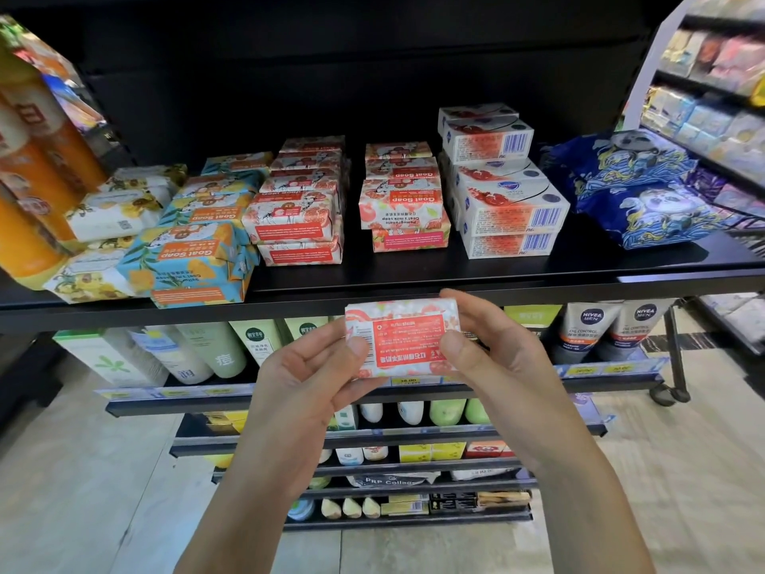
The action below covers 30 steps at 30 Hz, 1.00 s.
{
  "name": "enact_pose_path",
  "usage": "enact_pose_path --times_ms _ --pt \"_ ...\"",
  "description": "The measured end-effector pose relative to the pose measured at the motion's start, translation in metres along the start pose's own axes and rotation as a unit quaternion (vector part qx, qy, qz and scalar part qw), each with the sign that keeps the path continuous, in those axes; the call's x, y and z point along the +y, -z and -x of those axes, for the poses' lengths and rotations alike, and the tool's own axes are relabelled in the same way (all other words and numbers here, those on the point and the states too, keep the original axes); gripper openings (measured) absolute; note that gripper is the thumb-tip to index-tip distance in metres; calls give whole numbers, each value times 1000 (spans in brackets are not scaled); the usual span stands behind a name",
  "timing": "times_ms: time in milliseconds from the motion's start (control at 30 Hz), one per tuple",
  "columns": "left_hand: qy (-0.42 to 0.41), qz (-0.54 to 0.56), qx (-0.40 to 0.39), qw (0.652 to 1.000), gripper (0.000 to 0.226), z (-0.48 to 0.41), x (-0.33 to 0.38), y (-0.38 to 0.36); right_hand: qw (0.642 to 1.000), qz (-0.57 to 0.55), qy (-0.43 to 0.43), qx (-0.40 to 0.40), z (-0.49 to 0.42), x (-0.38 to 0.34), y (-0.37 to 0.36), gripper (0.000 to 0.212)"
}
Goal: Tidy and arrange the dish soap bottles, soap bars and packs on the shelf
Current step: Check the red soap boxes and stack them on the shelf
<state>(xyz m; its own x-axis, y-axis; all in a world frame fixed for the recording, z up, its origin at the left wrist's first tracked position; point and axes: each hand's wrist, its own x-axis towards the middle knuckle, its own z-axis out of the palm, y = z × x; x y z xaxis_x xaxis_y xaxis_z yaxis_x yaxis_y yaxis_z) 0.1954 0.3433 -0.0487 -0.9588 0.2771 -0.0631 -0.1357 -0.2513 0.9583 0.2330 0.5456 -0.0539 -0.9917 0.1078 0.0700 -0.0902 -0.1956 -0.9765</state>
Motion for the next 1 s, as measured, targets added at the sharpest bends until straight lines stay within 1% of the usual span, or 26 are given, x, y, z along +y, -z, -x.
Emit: enact_pose_path --times_ms 100,267,367,567,667,800,833,933,1000 --pt "-8 -18 -9 1000 50 0 -2 1 999 24 -11 36 0 1 -1 49" --pt "2 -24 -4 1000 59 1 -4 0 998 31 -13 58 0 2 0 50" --pt "1 -31 -1 1000 53 2 -2 -1 998 16 -1 53 1 1 0 46" --pt "-9 -29 -3 1000 50 4 -1 -4 998 5 45 38 2 -1 0 45" --pt "0 -24 -14 1000 55 4 -1 -3 997 10 77 19 3 -2 1 43" --pt "20 0 -1 1000 68 3 -1 -2 995 20 100 7 2 1 5 45" --pt "20 -1 -2 1000 66 2 -1 -2 995 21 102 5 2 2 5 46" --pt "19 3 2 1000 51 -1 -2 -2 994 30 103 -7 1 4 7 48" --pt "18 4 6 1000 47 -1 -3 -1 994 36 98 -17 1 4 8 49"
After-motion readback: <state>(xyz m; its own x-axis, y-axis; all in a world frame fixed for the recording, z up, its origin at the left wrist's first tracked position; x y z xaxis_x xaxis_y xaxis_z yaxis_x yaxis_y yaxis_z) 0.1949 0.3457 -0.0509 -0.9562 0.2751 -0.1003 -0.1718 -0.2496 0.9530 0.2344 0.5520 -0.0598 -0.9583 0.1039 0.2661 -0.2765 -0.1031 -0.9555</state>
